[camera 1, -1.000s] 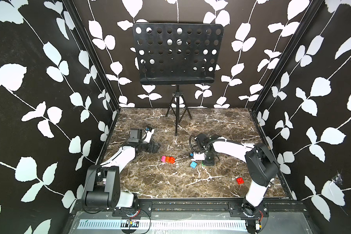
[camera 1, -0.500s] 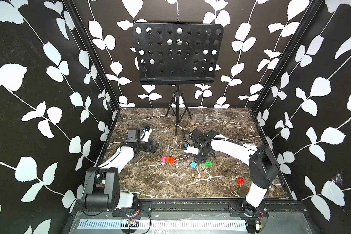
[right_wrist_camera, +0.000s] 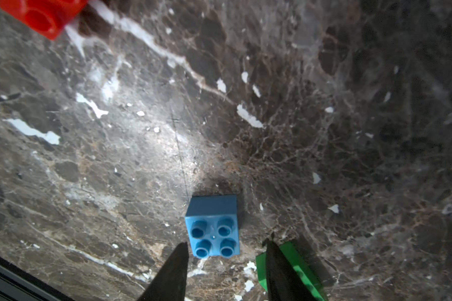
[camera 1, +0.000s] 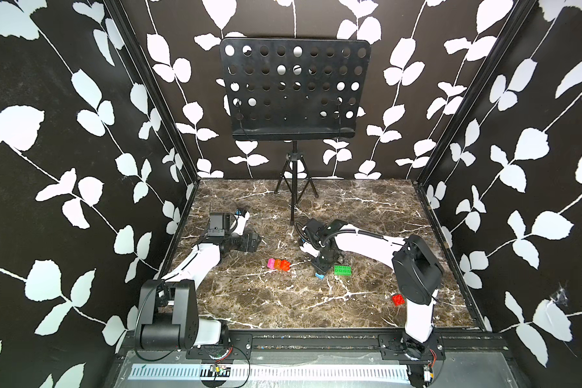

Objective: Assemble the letter y with lego
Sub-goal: Pick up the lego brick from the center of the board.

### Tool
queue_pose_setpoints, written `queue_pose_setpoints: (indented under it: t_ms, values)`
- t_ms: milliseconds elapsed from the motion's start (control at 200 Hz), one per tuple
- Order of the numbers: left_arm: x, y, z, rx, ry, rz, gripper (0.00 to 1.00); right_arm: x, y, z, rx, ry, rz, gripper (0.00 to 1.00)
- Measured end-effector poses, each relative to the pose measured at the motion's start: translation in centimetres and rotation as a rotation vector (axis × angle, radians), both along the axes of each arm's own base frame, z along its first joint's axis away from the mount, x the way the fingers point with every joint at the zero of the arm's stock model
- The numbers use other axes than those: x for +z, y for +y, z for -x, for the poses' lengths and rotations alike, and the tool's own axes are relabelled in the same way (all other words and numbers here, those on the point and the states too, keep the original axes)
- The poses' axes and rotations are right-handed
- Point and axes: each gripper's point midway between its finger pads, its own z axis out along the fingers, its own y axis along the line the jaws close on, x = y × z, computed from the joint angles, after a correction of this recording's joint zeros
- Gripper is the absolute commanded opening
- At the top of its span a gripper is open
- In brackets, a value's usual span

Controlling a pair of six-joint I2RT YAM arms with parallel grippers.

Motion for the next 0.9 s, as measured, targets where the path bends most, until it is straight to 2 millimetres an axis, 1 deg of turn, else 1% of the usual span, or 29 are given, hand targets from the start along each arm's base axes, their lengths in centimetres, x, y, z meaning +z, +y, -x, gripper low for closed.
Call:
queue_pose_setpoints:
  t_ms: [295,455,555,700,800,900]
  values:
    - [0.3,0.1,0.0,0.002,-0.008,0.001,0.96,-0.4,0.5,0.5,-0.024,0.025,-0.022,0.47]
    - [0.3,0.1,0.0,0.002,-0.008,0.001,0.96,-1.4,0.5,0.9,-0.024,0.044,-0.006,0.46]
    - [0.3,0.1,0.0,0.002,-0.008,0.001,0.96,-1.8,0.5,1.0,-0.024,0.050,0.001,0.42]
    - [0.3,0.1,0.0,0.003,-0.008,0.001,0.96,-2.0,0.5,0.9,-0.026,0.050,0.001,0.32]
    - [0.3,0.1,0.0,0.004,-0.008,0.001,0.96,-2.0,0.5,0.8,-0.019,0.044,0.001,0.29]
    - [0.3,0.0,0.0,0.000,-0.008,0.006,0.95,-1.7,0.4,0.6,0.007,0.024,0.006,0.27]
